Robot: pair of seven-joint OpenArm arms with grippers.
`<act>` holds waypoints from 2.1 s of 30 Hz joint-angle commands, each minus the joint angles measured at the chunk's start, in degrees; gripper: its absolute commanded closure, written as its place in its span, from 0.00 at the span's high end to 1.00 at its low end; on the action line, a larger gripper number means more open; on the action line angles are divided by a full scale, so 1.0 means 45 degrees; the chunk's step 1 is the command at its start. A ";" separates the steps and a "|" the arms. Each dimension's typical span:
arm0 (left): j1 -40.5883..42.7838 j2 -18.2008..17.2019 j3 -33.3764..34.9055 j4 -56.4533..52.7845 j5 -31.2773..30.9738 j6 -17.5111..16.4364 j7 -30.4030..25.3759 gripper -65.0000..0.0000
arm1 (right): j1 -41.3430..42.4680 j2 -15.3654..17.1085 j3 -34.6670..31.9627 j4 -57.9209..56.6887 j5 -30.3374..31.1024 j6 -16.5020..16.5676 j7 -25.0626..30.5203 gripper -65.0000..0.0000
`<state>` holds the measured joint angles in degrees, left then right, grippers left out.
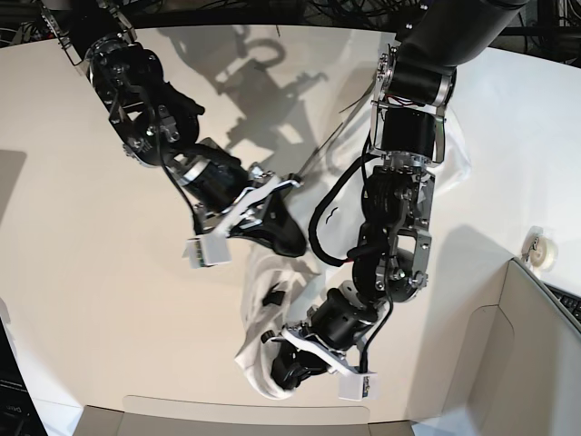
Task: Layout the t-shirt on the table in an organized manner, then fold the t-shirt properly
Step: 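Lower the held t-shirt and drag it across the table with both grippers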
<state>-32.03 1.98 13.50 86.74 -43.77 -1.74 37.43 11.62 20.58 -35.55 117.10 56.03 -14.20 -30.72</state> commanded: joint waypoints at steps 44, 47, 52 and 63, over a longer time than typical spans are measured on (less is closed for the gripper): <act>-0.0687 -0.0449 0.7052 0.0095 -0.0657 -0.0249 0.1167 0.00 | -0.4350 0.1864 0.5058 0.0166 -0.4900 -0.1192 -0.1720 0.00; -0.0667 -0.0039 0.7892 -0.0140 -0.0657 -0.0249 0.1167 0.00 | -0.5307 0.1864 0.6601 0.0147 -0.4900 -0.1192 -0.1740 0.00; -0.0315 0.0469 0.8947 -0.0198 -0.0677 -0.0249 0.1167 0.00 | -0.6674 0.1766 0.9316 0.0108 -0.4900 -0.1173 -0.1740 0.00; -0.0198 0.0879 1.0373 -0.0140 -0.0716 -0.0249 0.1186 0.24 | -0.7182 0.1747 1.1329 -0.1026 -0.4900 -0.1114 -0.1759 0.00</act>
<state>-31.75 5.15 60.49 84.99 -46.72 -2.59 44.27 -21.10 27.53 14.87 111.46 34.65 -19.11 -40.14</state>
